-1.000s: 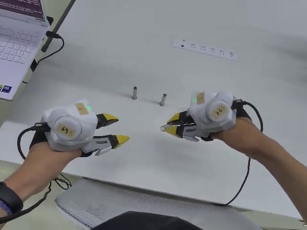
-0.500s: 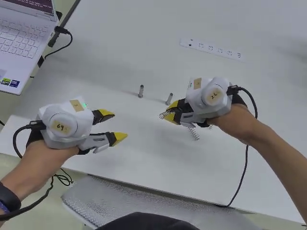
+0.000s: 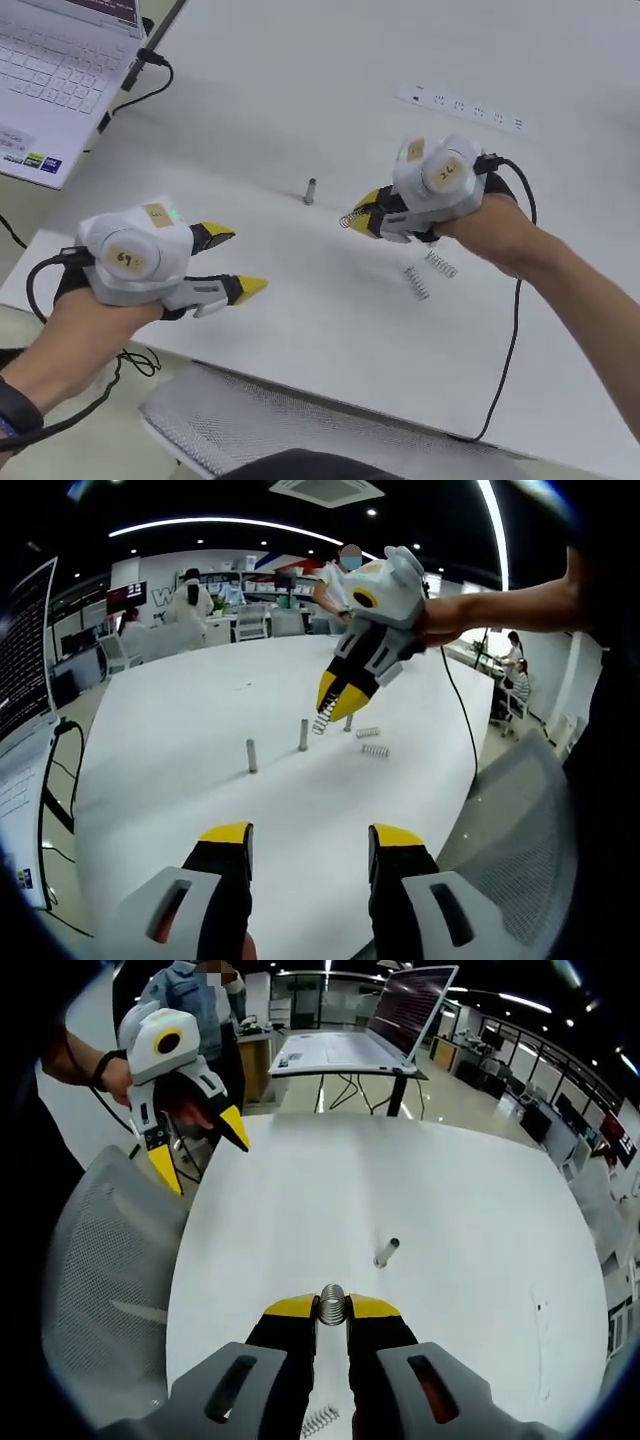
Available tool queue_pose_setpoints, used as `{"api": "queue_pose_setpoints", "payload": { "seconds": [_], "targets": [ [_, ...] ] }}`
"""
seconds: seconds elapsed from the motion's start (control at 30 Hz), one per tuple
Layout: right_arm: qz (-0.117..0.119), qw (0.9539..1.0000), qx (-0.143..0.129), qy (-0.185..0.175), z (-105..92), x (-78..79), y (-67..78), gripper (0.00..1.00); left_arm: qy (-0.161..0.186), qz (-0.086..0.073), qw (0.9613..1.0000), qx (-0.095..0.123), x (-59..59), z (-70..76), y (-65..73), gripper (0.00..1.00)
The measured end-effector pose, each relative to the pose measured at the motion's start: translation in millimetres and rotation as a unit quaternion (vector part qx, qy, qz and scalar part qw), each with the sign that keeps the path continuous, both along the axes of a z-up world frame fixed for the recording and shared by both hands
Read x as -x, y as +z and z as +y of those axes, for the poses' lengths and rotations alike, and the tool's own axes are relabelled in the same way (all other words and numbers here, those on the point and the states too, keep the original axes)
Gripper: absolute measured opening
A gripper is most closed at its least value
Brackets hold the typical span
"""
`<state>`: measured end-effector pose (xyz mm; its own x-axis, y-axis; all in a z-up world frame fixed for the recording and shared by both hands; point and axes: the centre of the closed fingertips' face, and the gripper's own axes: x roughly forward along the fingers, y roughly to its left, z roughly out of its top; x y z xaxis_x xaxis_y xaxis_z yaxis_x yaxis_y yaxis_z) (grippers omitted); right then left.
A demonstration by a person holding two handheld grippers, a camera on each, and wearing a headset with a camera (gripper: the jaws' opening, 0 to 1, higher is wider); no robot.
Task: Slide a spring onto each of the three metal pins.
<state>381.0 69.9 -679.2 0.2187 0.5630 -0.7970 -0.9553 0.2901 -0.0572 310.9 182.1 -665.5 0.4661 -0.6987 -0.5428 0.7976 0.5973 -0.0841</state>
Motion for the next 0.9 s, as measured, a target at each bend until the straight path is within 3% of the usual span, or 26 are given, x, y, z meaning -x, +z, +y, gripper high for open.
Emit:
{"api": "queue_pose_setpoints", "payload": {
  "seconds": [0.33, 0.4, 0.57, 0.9],
  "targets": [
    [0.003, 1.0000, 0.006, -0.002, 7.0, -22.7, -6.0, 0.09, 0.010, 0.006, 0.9999, 0.000, -3.6, 8.1, -4.3, 0.47],
    [0.004, 1.0000, 0.008, -0.002, 7.0, -35.0, -10.4, 0.09, 0.011, 0.006, 0.9999, 0.000, -3.6, 8.9, -4.7, 0.48],
    [0.006, 0.9999, 0.013, -0.002, 8.5, -40.8, -14.1, 0.09, 0.013, 0.008, 0.9999, 0.000, -3.6, 10.2, -5.6, 0.50],
    [0.000, 0.9999, 0.014, -0.006, 16.7, -62.0, -9.4, 0.09, 0.010, 0.005, 0.9999, -0.002, -5.0, 7.7, -2.3, 0.53]
  ]
}}
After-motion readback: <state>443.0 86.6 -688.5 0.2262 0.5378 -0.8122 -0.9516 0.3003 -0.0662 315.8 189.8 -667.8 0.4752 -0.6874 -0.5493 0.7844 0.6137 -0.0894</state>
